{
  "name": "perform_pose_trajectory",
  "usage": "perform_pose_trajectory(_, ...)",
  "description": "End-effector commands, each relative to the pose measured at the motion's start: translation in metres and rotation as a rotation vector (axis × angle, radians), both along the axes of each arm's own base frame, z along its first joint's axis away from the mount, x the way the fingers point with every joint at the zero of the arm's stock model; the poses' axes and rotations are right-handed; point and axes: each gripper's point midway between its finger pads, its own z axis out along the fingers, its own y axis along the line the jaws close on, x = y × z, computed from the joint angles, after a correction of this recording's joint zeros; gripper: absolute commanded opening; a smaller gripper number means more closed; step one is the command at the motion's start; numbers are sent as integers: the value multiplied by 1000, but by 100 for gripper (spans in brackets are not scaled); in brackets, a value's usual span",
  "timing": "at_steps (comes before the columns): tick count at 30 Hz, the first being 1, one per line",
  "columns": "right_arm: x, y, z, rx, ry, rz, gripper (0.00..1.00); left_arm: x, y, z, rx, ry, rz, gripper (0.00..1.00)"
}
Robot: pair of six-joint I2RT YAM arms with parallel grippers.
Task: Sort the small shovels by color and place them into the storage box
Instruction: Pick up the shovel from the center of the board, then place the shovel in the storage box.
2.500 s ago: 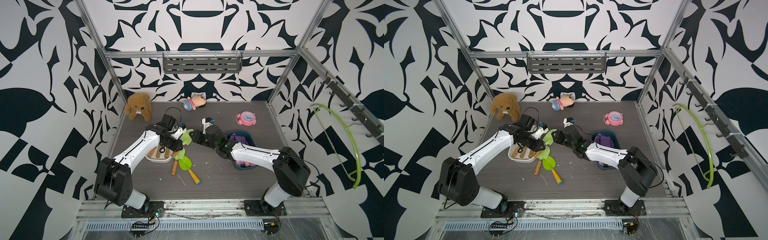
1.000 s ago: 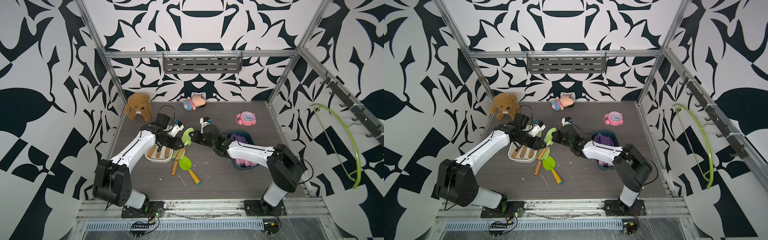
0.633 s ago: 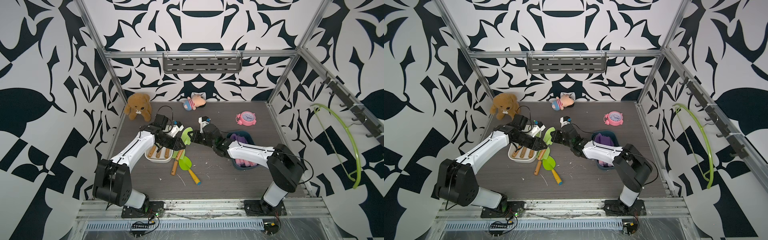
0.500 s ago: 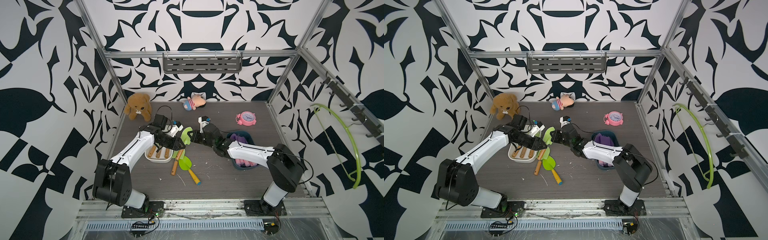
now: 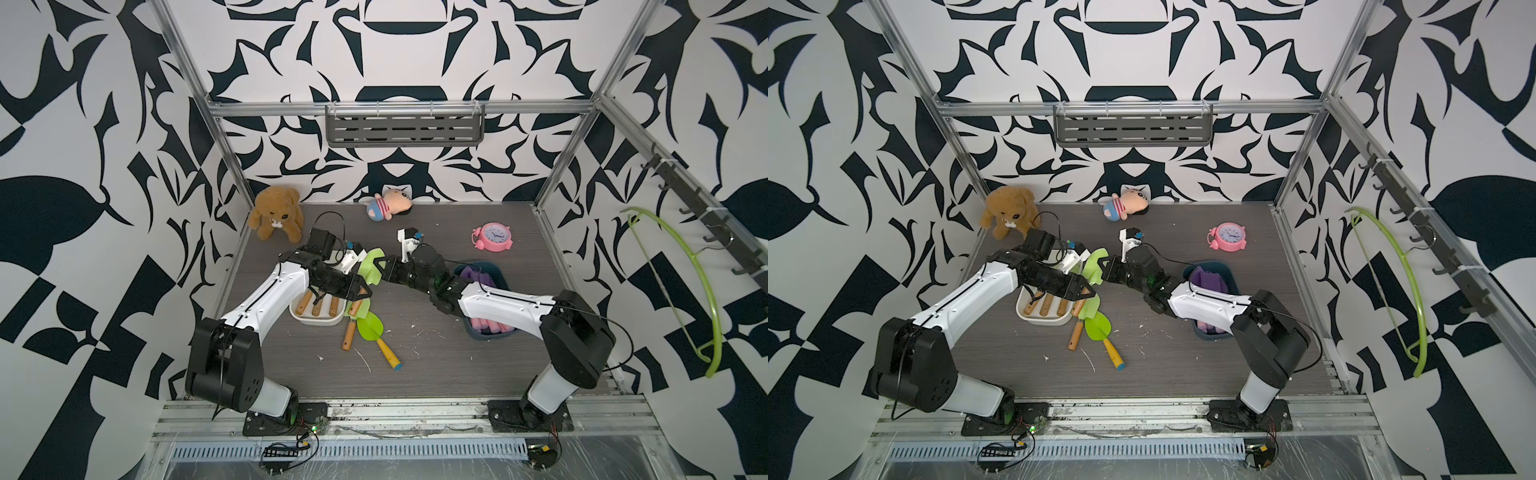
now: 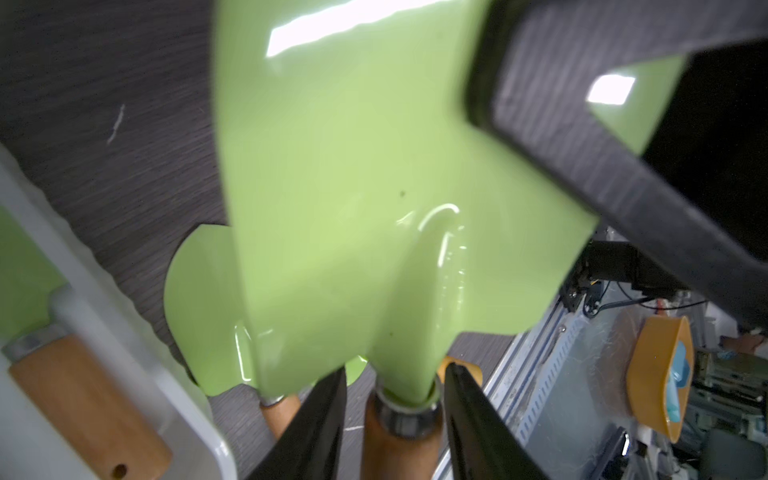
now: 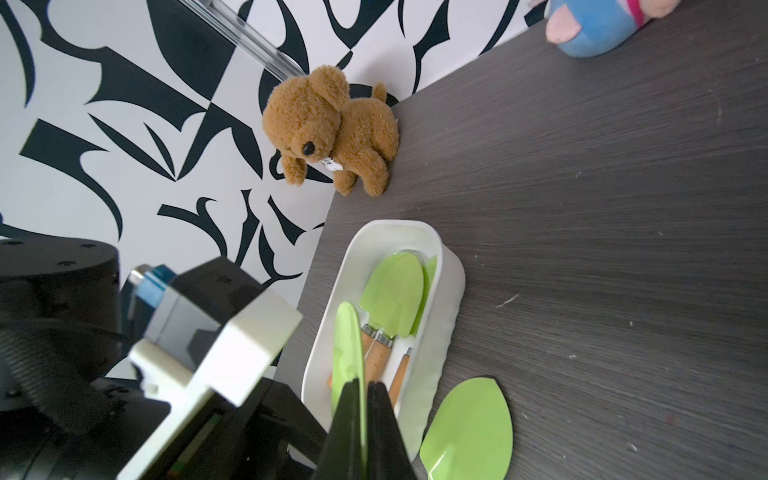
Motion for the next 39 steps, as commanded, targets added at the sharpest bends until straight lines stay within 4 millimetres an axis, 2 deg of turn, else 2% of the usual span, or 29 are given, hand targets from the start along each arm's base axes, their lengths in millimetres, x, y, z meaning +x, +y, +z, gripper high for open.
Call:
perform_pose_trajectory(1, 0, -1, 40, 85, -84, 6, 0, -3, 1, -4, -6, 20, 0, 28)
perform_pose_trajectory(3, 0, -1, 41, 88, -86, 7, 0, -2, 2, -2, -12, 15, 4, 15)
perform_pose_trajectory(6, 0, -2, 39, 79, -82, 5, 19, 2, 7, -1, -4, 8, 29, 0)
perform_pose_trajectory(8, -1, -5, 33, 50, -74, -1, 24, 9, 18, -3, 24, -1, 80, 0)
perform_pose_trajectory(11, -3, -11, 24, 5, -59, -12, 30, 26, 46, -11, 92, -18, 199, 0)
perform_pose_trajectory(16, -8, -22, 8, -73, -37, -22, 30, 48, 103, -35, 176, 26, 427, 0)
perform_pose_trajectory(19, -11, -27, 3, -107, -33, -23, 30, 54, 125, -55, 234, 81, 497, 4)
perform_pose_trajectory(21, -12, -29, 2, -127, -37, -21, 30, 55, 129, -64, 254, 117, 503, 10)
perform_pose_trajectory(25, -14, -34, 0, -155, -42, -23, 30, 59, 128, -80, 268, 187, 494, 14)
perform_pose_trajectory(32, -18, -39, -13, -194, -25, -18, 30, 60, 124, -99, 272, 262, 472, 20)
perform_pose_trajectory(39, -20, -40, -24, -236, -5, -5, 31, 60, 126, -113, 298, 305, 459, 31)
